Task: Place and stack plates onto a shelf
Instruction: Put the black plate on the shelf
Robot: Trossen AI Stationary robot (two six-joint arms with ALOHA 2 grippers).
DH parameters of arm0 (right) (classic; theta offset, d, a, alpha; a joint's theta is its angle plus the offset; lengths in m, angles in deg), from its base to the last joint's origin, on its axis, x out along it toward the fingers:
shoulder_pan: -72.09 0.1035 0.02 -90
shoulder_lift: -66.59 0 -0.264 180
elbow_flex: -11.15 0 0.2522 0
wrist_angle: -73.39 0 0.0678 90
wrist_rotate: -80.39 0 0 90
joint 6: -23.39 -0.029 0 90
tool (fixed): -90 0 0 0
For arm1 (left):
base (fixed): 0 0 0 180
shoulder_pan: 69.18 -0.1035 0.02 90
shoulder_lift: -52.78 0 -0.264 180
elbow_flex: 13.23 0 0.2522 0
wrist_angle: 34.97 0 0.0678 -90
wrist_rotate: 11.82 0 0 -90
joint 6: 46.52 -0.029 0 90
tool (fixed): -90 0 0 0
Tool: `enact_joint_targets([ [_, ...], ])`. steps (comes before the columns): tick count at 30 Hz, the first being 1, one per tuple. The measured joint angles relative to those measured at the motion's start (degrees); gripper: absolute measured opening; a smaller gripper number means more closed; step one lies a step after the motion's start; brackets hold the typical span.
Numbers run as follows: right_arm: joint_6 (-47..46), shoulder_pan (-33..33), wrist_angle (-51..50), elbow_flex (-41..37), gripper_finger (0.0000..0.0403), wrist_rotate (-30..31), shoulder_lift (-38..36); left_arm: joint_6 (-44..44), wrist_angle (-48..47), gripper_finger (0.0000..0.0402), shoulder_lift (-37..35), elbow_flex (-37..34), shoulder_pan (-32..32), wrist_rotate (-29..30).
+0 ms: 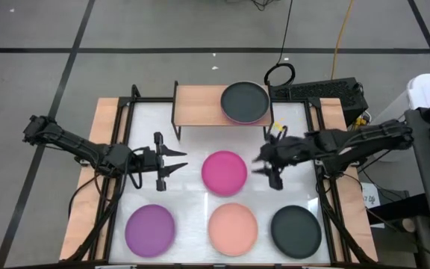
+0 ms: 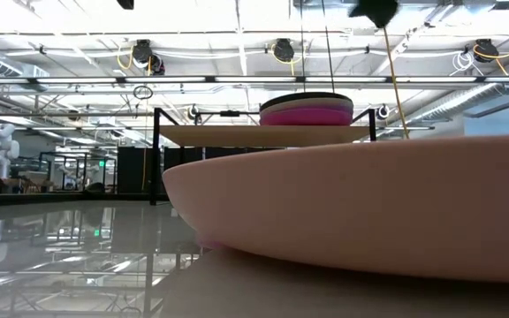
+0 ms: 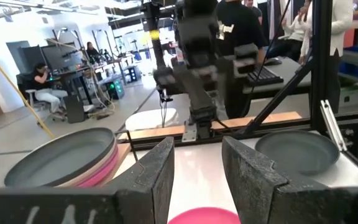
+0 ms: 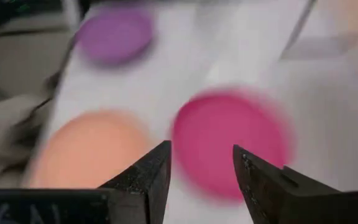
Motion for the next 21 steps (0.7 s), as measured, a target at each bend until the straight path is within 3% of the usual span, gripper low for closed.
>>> enact_joint_targets([
  [7, -15.64, 2.45, -6.67, -7.26, 0.0153, -21.89, 3.84, 1.42, 0.21, 0.014, -0.01, 0.02, -0.02, 0.0],
  [13, -17.81, 6.29, 1.19, -19.55, 0.0153, -25.46, 4.2, 1.44, 0.12, 0.014, -0.02, 0.02, -0.02, 0.0],
  [21, -23.37, 10.68, 14.27, -31.99, 0.0153, -25.6, 4.16, 1.41, -0.02, 0.014, -0.01, 0.02, -0.02, 0.0],
])
